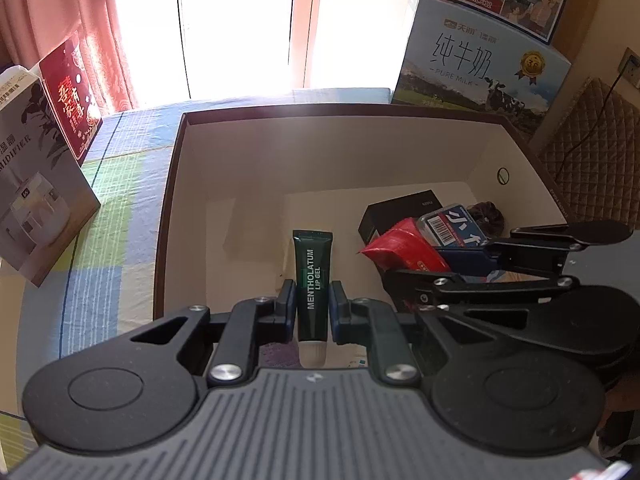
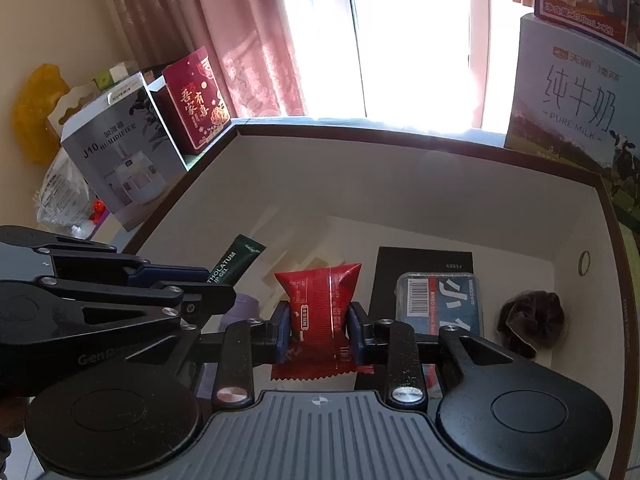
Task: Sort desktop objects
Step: 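Carry the lip gel tube and candy packet into the brown box and release both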
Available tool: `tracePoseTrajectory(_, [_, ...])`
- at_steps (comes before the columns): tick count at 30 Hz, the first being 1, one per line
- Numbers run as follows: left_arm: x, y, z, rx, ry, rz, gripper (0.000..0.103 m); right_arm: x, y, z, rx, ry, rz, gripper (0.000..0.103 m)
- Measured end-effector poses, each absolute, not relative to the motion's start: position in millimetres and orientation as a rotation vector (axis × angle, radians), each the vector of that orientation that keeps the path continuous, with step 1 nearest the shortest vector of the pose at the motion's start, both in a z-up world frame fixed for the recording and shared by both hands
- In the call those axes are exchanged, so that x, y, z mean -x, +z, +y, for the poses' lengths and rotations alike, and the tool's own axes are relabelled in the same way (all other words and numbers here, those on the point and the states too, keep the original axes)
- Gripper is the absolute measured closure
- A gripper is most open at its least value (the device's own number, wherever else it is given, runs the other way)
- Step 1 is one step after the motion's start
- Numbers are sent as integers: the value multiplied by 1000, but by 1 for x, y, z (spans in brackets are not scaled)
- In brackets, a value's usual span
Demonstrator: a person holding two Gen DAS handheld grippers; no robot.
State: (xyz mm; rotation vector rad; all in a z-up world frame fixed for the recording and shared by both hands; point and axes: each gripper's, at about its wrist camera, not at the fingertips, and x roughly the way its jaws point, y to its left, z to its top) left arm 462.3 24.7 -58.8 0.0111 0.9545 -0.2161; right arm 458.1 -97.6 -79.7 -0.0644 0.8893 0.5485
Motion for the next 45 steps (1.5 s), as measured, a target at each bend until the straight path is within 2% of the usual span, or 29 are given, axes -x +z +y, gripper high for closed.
tracePoseTrajectory(2, [-465, -61, 27, -4, -210, 959, 90, -459, -80, -97, 74, 540, 877, 62])
tracePoseTrajectory(5, [-467, -63, 32, 12, -206, 966, 90, -462, -81, -101, 73, 548, 862, 55])
tracePoseTrajectory(23, [-468, -81, 18, 33, -249, 1028, 89, -460, -75, -126, 76, 529, 896, 47])
tracePoseTrajectory(25, [-467, -80, 17, 21, -256, 1026, 82, -459, -75, -127, 73, 529, 896, 46])
tracePoseTrajectory(29, [-466, -79, 19, 20, -254, 1029, 78, -457, -72, -130, 62, 527, 898, 42])
tracePoseTrajectory(30, [-466, -79, 20, 24, -251, 1030, 73, -457, -71, -132, 58, 526, 899, 41])
tracePoseTrajectory(35, [-461, -75, 23, 22, -246, 1027, 65, -450, -65, -138, 36, 527, 892, 28])
tracePoseTrajectory(37, [-459, -74, 23, 13, -245, 1022, 59, -447, -61, -143, 30, 513, 890, 22])
tracePoseTrajectory(42, [-456, -71, 24, 3, -237, 1016, 55, -444, -59, -148, 30, 487, 898, 11])
tracePoseTrajectory(44, [-455, -69, 23, -4, -237, 1012, 48, -442, -58, -151, 35, 474, 907, 6])
tracePoseTrajectory(45, [-453, -67, 23, -10, -237, 1006, 41, -440, -57, -154, 43, 453, 913, 5])
